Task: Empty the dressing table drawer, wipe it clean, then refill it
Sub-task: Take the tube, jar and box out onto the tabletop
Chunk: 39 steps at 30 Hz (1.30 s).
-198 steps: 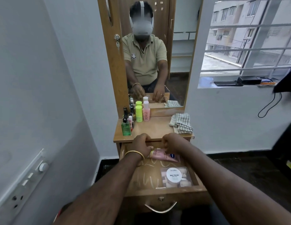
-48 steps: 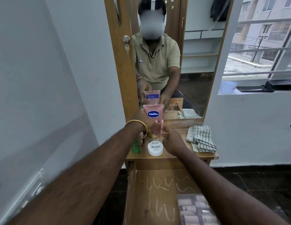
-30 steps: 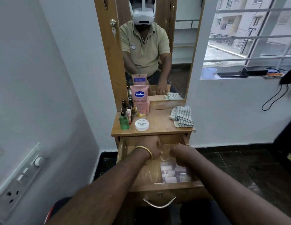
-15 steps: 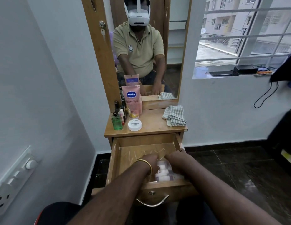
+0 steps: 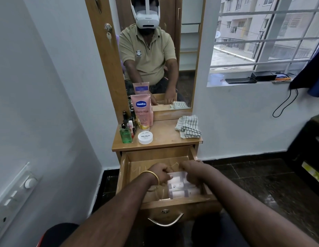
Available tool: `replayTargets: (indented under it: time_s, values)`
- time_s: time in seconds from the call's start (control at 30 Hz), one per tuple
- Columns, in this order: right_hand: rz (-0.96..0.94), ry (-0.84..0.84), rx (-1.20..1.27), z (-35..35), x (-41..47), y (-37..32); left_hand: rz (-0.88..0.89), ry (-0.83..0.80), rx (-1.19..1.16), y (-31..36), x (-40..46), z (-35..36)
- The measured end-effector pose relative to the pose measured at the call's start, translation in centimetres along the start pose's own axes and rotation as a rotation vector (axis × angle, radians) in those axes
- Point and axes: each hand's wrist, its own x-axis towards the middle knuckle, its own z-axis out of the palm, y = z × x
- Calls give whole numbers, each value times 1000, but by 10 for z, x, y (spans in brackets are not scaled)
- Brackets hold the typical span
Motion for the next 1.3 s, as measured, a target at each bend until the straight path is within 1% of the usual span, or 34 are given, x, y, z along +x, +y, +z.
replayTargets:
  time_s: [0.07,0.17,0.23,0.3,0.37,0.4,0.43,0.53,0.57,0.63,0.7,0.83,0.87,0.9,0.93,1.0,1.03,1.07,1.1,1.17,1.23,1.3]
  values:
    - [-4,22,96,-5,-1,4,-7,8,-128,0,-7,-5]
    - [9,172,357,-12,1,16,-5,63,-340,2,-15,-21]
    - [21,344,607,-18,1,20,-24,109,-483,4,-19,-36]
    - [66,559,868,-22,0,20,-41,157,-617,7,-22,-51]
    - [137,713,1024,-23,0,17,-51,210,-752,12,-24,-62]
    - [157,732,1074,-23,1,14,-61,235,-829,14,-26,-65]
    - [156,715,1140,-21,2,10,-79,254,-908,17,-26,-67]
    - [129,582,1357,-16,5,-6,-126,275,-1109,26,-25,-65]
    - [114,569,1373,-13,9,-10,-133,277,-1159,28,-24,-63]
    - [102,599,1301,-8,16,-14,-150,291,-1225,31,-20,-58]
    - [118,632,1190,-5,21,-15,-164,299,-1243,33,-16,-55]
    - [118,682,1090,-8,25,-14,-162,330,-1256,31,-5,-52]
    - [115,691,1065,-9,27,-13,-155,349,-1219,31,-2,-51]
    - [114,697,1040,-10,29,-12,-138,381,-1130,29,1,-51]
    - [113,705,1017,-12,32,-11,-113,436,-953,25,4,-51]
    - [105,726,963,-14,38,-8,-13,626,-371,20,9,-53]
    - [105,735,923,-15,41,-7,76,710,-88,19,10,-54]
    - [99,746,871,-16,44,-6,189,754,127,18,13,-56]
    - [94,748,809,-18,45,-6,295,759,280,18,17,-56]
    - [70,791,714,-24,49,-4,447,703,499,21,29,-59]
    - [73,927,699,-33,50,1,526,647,628,23,39,-60]
    - [166,1077,703,-47,55,11,573,647,692,24,47,-62]
